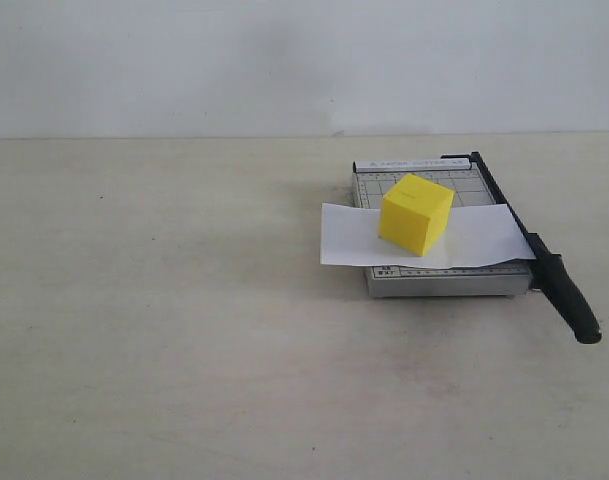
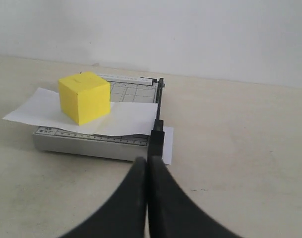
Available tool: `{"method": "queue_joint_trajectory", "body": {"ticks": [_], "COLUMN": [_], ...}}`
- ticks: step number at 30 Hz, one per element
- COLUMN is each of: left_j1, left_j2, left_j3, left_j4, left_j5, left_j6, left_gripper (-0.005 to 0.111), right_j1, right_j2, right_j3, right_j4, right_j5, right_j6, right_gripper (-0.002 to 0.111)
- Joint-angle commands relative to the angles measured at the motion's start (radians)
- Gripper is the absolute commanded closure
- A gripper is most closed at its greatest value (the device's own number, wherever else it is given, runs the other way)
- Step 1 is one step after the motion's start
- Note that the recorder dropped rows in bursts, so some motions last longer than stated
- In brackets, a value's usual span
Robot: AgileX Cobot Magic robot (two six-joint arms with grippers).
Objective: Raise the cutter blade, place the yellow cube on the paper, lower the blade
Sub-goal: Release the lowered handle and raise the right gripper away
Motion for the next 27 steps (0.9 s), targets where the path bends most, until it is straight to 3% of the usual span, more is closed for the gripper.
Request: {"method": "queue_joint_trajectory", "body": {"ticks": [1,4,5,27], "left_j1": [0.002,0.002,0.002,0.002], "left_j2": [-0.002,-0.002,-0.002,-0.002], "left_j3": [0.003,0.003,0.003,0.003], "left_j4": [-0.001,-0.001,-0.001,-0.001], "left_j5": [0.001,0.001,0.001,-0.001], "left_j6": [-0.005,-0.005,-0.005,-0.005], "left_gripper": [0.039,0.039,0.039,0.039], "right_j1": [-0.001,-0.001,-0.001,-0.001], "right_j2": [-0.007,-0.007,-0.007,-0.007], "right_j3": [0.004,0.004,0.004,0.004], "right_j4": [-0.148,-0.364,-0.379,-0.364], "right_j5": [-0.011,0.004,0.004,0.000], "right_j6": [0.289,0.591,0.609,0.611], "right_gripper": [0.107,0.107,0.107,0.107]}}
